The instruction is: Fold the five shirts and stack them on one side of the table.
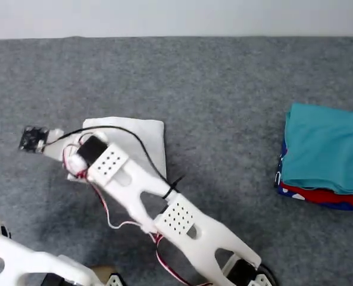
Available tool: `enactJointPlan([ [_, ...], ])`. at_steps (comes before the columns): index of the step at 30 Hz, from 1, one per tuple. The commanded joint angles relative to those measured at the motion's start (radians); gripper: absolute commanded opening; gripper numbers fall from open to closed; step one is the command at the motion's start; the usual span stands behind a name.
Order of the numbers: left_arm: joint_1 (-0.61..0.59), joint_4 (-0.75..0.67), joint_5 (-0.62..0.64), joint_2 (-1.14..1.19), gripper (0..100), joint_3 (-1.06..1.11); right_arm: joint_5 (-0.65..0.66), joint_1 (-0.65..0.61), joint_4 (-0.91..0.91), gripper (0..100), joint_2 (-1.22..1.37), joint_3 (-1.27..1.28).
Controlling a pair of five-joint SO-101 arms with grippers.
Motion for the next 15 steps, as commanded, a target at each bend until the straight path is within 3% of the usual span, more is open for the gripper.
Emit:
enactJointPlan([
  [1,0.0,-0.011,0.0,-0.023,1,-0.004,0.002,-0.054,0.012,1.0,-0.024,-0.074],
  [8,0.0,-0.014,0.0,-0.018,1,-0.004,0.006,-0.082,0.18,1.0,-0.035,-0.241],
  [15,0.0,-0.014,0.0,-0.018,1,-0.004,0.011,0.044,0.188,1.0,-0.151,-0.227],
])
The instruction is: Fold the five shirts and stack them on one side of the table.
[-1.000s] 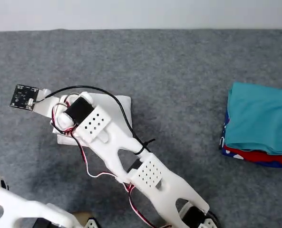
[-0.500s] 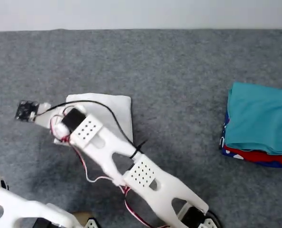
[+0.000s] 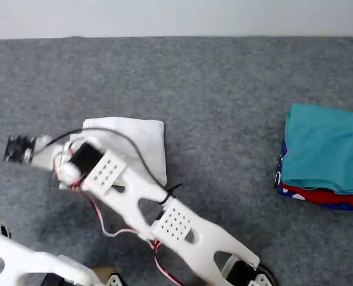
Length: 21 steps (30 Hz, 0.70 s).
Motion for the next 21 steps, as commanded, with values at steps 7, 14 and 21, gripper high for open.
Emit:
enactJointPlan([
  [7,0.0,-0.014,0.0,-0.018,1,-0.004,0.046,0.084,-0.022,1.0,-0.016,-0.046],
  [14,0.0,-0.008,0.0,-0.02,1,-0.004,0.048,0.061,-0.12,1.0,0.133,-0.046],
  [21,0.0,-0.008,0.0,-0.02,1,-0.004,0.043,-0.051,-0.116,1.0,0.156,-0.051],
])
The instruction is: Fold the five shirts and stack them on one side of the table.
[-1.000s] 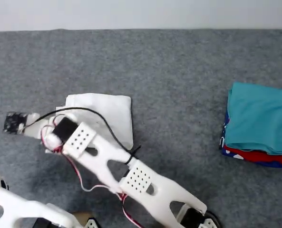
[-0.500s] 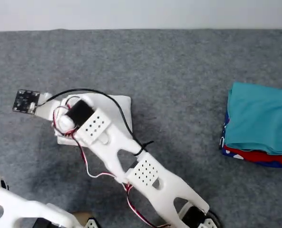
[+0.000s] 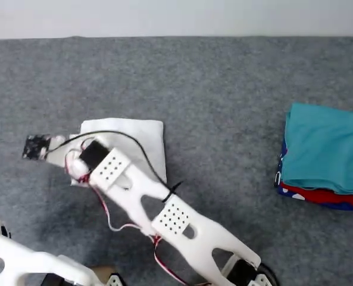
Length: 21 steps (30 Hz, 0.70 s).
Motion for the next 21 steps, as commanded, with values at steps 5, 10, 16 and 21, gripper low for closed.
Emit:
enactJointPlan([
  [5,0.0,-0.012,0.0,-0.018,1,-0.004,0.005,-0.094,-0.007,1.0,-0.082,-0.049],
  [10,0.0,-0.014,0.0,-0.017,1,-0.004,0.005,-0.041,0.022,1.0,-0.157,-0.048],
  [16,0.02,-0.031,0.0,-0.021,1,0.036,0.009,0.096,0.064,1.0,-0.211,-0.046],
  [21,0.058,-0.034,0.005,-0.023,1,0.054,0.011,0.148,0.064,1.0,-0.205,-0.043],
])
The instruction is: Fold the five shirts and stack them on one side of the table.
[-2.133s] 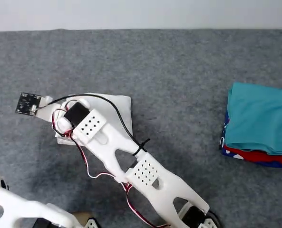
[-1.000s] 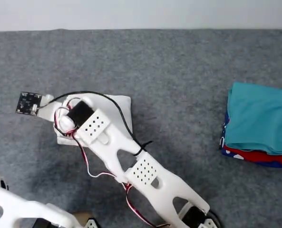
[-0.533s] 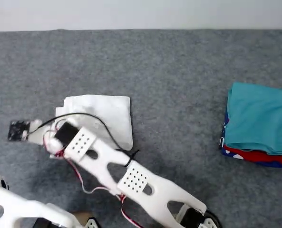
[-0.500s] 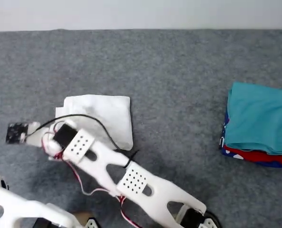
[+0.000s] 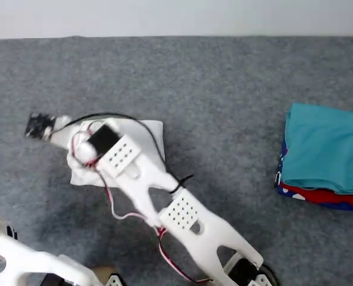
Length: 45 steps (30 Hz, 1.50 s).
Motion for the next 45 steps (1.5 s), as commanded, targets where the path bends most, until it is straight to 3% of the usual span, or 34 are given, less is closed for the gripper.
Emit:
enactJointPlan([
  [1,0.017,-0.018,0.005,-0.021,1,-0.004,0.011,0.033,0.004,1.0,-0.068,-0.043],
  [14,0.017,-0.018,0.005,-0.021,1,-0.005,0.012,0.01,-0.084,1.0,0.03,-0.043],
  [23,0.04,0.044,0.006,-0.023,1,-0.183,0.075,0.196,-0.082,0.9,0.105,-0.051],
  [26,0.129,0.106,0.009,-0.023,1,-0.285,0.075,0.232,-0.073,0.9,0.105,-0.052],
  [29,0.261,0.132,0.101,-0.021,1,-0.361,0.075,0.24,-0.058,0.9,0.096,-0.052],
  [34,0.569,0.118,0.244,-0.014,1,-0.395,0.071,0.234,-0.047,0.9,0.015,-0.052],
  [39,0.819,-0.038,0.353,-0.012,1,-0.321,0.068,0.243,-0.033,0.9,-0.131,-0.051],
  [45,0.95,-0.236,0.402,0.061,1,-0.208,0.066,0.278,0.064,0.9,-0.302,-0.051],
])
